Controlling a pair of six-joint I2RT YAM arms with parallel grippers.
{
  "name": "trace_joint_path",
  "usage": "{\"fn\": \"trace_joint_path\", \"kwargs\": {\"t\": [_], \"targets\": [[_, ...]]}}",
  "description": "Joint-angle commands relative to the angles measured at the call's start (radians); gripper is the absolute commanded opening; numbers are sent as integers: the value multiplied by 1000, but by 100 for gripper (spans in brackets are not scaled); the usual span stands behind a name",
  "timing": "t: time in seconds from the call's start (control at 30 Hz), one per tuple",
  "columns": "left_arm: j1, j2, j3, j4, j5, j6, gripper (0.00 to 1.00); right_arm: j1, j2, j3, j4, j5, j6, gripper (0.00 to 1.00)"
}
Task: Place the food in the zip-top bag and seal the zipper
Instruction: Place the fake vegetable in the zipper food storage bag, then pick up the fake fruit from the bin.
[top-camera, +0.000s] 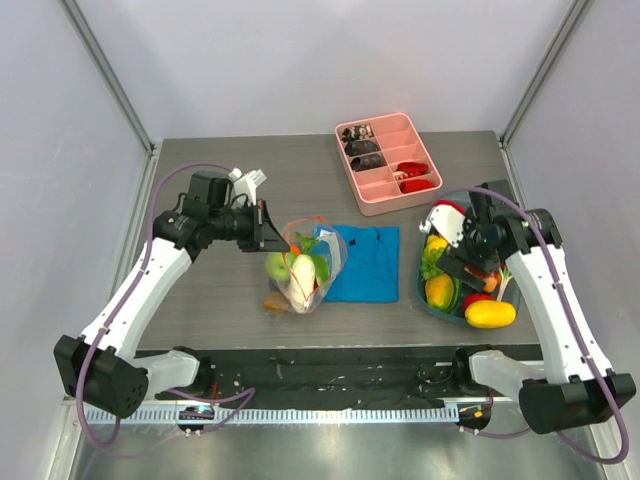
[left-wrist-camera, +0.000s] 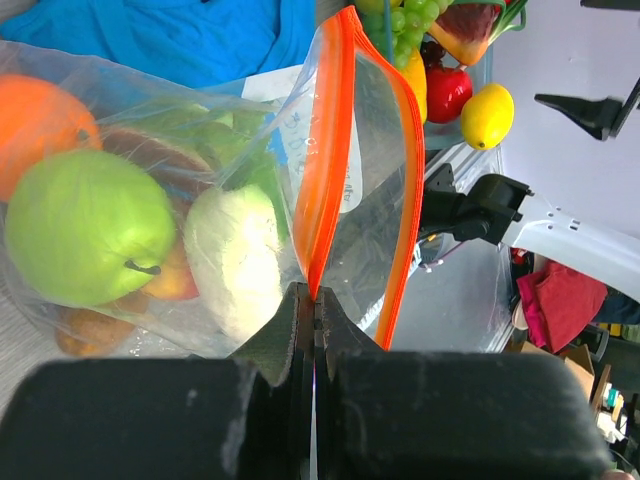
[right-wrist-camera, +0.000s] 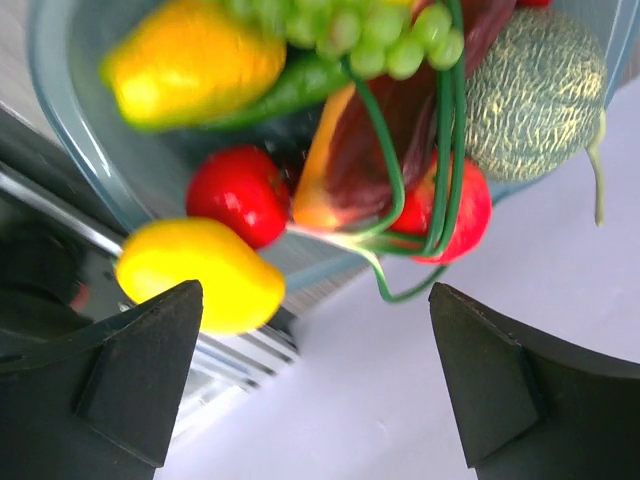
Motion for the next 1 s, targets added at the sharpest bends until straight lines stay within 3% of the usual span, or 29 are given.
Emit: {"fn": "trace_joint_path", "kwargs": {"t": [0.0, 0.13, 0.27, 0.5, 0.67, 0.97], "targets": [[7, -13, 11, 38, 26, 23, 1, -1, -38, -57, -157, 149, -178, 99], [5, -16, 4, 52, 27, 18, 1, 0, -107, -117, -160, 248, -271, 98], [7, -3, 5, 61, 30, 7, 0, 0, -248, -284, -161, 325, -397, 98], [5, -9, 5, 59, 21, 4, 0, 0, -371, -452, -163, 342, -561, 98], [7, -15, -1, 65, 16, -5, 0, 0, -322, -450, -161, 275, -531, 96], [7, -21, 5, 62, 7, -2, 0, 0, -141, -403, -162, 101, -498, 79]]}}
